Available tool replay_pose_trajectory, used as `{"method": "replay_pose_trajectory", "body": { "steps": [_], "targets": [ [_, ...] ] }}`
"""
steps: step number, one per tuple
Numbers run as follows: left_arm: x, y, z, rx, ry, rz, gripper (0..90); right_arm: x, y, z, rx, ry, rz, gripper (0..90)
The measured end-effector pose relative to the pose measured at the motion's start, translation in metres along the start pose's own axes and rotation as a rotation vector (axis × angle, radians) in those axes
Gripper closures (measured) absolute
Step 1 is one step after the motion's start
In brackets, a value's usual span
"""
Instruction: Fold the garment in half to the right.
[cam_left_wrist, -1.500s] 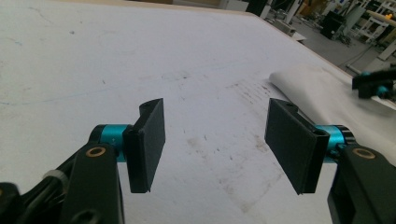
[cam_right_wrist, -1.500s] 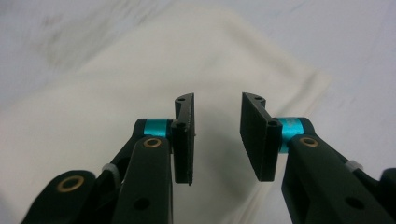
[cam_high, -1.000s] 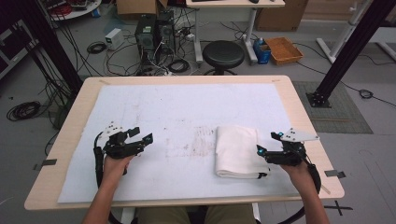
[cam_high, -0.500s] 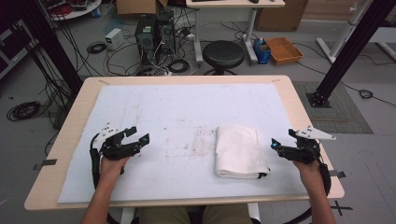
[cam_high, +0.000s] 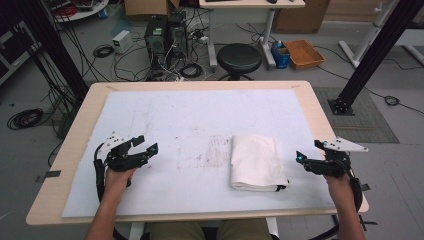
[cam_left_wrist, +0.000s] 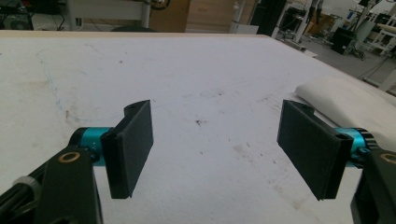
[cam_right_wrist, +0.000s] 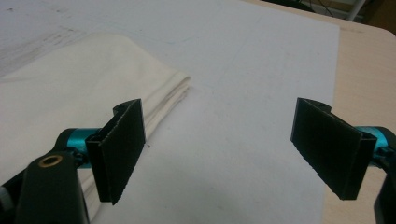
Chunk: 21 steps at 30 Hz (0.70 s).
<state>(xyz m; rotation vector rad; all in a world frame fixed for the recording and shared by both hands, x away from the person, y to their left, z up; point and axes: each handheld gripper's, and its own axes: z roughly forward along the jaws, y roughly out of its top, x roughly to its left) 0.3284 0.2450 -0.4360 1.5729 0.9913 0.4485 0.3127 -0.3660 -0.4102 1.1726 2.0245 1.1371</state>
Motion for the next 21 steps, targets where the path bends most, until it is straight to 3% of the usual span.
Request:
{"method": "replay_pose_trajectory", "body": {
  "steps": [10,21],
  "targets": [
    [-0.0035,-0.0005,-0.0012,-0.007,-0.009,0.004,26.9,-0.0014,-0.0034,-0.0065,-0.013,-0.044,0.025,17.5],
    [-0.0029,-0.0019,0.001,0.01,-0.01,0.008,26.9,-0.0039,-0.006,-0.0035,-0.002,-0.035,0.036,17.5]
  ]
}}
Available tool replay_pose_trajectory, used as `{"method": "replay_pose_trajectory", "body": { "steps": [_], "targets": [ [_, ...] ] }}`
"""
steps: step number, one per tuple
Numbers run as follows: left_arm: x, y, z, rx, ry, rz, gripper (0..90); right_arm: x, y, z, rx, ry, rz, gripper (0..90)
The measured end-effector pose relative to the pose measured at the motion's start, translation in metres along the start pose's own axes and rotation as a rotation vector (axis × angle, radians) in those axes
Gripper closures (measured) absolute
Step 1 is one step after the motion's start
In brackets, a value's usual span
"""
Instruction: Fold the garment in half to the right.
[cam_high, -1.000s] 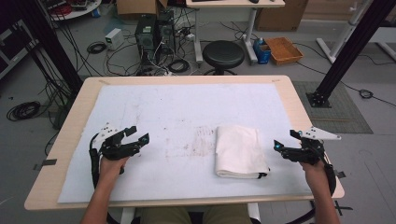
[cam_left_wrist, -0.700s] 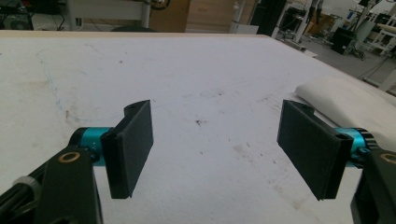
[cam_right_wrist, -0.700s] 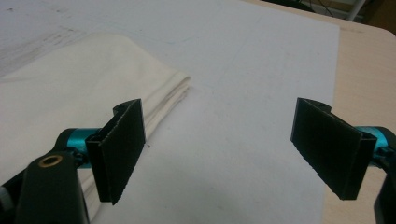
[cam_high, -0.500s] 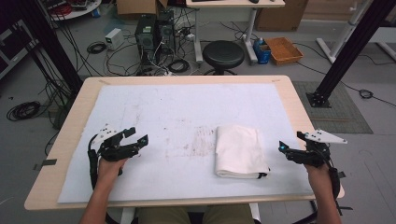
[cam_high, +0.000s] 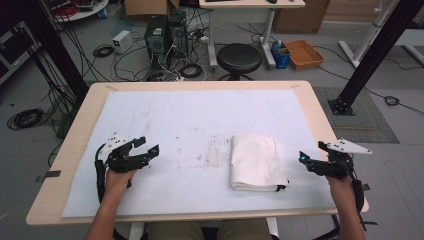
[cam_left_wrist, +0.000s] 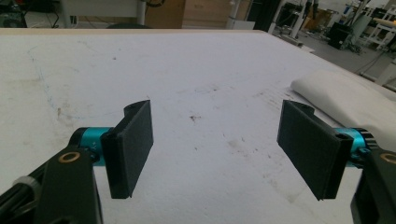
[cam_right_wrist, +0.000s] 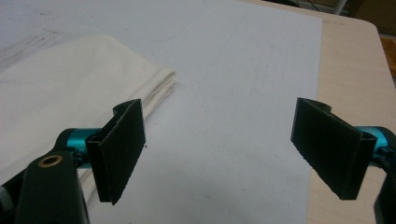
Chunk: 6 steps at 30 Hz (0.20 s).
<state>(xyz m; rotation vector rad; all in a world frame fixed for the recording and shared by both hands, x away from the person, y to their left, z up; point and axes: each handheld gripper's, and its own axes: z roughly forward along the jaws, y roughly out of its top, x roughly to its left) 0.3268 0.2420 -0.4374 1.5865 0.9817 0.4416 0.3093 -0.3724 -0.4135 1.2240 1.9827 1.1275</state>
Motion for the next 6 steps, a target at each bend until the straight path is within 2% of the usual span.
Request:
{"method": "replay_pose_trajectory", "body": {
  "steps": [6],
  "targets": [
    [0.0003,-0.0009,0.0023,0.011,-0.002,0.002,26.9,0.0007,-0.0008,0.0015,0.002,0.009,-0.001,17.5]
  ]
}}
